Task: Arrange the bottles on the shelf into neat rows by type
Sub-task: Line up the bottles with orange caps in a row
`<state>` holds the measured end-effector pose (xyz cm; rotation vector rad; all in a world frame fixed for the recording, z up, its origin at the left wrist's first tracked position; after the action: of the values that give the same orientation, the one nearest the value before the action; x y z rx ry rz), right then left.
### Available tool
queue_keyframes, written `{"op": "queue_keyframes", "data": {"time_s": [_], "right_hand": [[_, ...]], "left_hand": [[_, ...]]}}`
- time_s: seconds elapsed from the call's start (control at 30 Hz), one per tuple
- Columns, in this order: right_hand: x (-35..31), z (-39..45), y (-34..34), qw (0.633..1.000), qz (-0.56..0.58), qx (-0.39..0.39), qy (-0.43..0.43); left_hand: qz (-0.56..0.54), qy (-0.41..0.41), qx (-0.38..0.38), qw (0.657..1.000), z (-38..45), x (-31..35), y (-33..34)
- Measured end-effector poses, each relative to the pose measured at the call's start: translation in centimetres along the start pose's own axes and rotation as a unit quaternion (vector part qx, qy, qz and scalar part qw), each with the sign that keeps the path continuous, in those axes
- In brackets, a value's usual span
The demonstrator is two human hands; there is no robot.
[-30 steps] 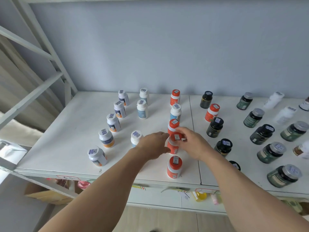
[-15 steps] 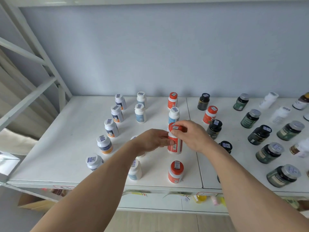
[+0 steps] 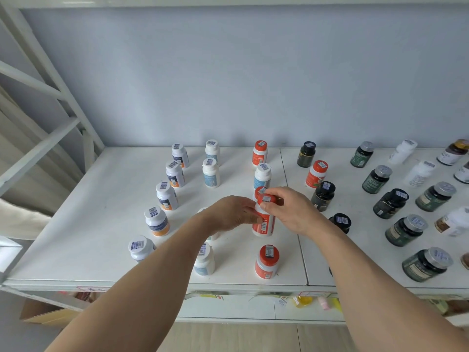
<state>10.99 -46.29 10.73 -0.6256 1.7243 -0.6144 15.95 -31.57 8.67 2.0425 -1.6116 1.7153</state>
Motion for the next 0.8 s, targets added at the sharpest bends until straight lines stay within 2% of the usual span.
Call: {"op": "queue_keyframes", "data": {"time_s": [0.17, 0.27, 0.63, 0.8], "right_hand": [[1.4, -0.2, 1.6, 0.999, 0.008, -0.026, 0.018], [1.9, -0.4, 2.5, 0.999, 0.003, -0.026, 0.022], [2.7, -0.1, 3.2, 0.998, 0.026, -0.026, 0.043], [2.4, 1.6, 0.5, 0.996, 0.033, 0.06, 0.057]], "left_hand": [[0.159, 0.014, 0.039, 0.986, 0.2, 0.4, -0.6], [0.209, 0.025, 0.063, 0.976, 0.4, 0.3, -0.7], [0.237, 0.045, 0.055, 0.969, 1.4, -0.6, -0.8], [0.271, 0.029, 0.066, 0.96, 2.6, -1.1, -1.7]]}}
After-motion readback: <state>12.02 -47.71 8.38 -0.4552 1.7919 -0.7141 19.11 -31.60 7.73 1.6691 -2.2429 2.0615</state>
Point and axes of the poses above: each hand's wrist, its own z-axis towards the middle knuckle, its own y-axis out of the palm, x = y × z, the point moved 5 cm from there along z, towards the middle knuckle, and after that the axes turned 1 degree about -x, right-handed, at the moved point
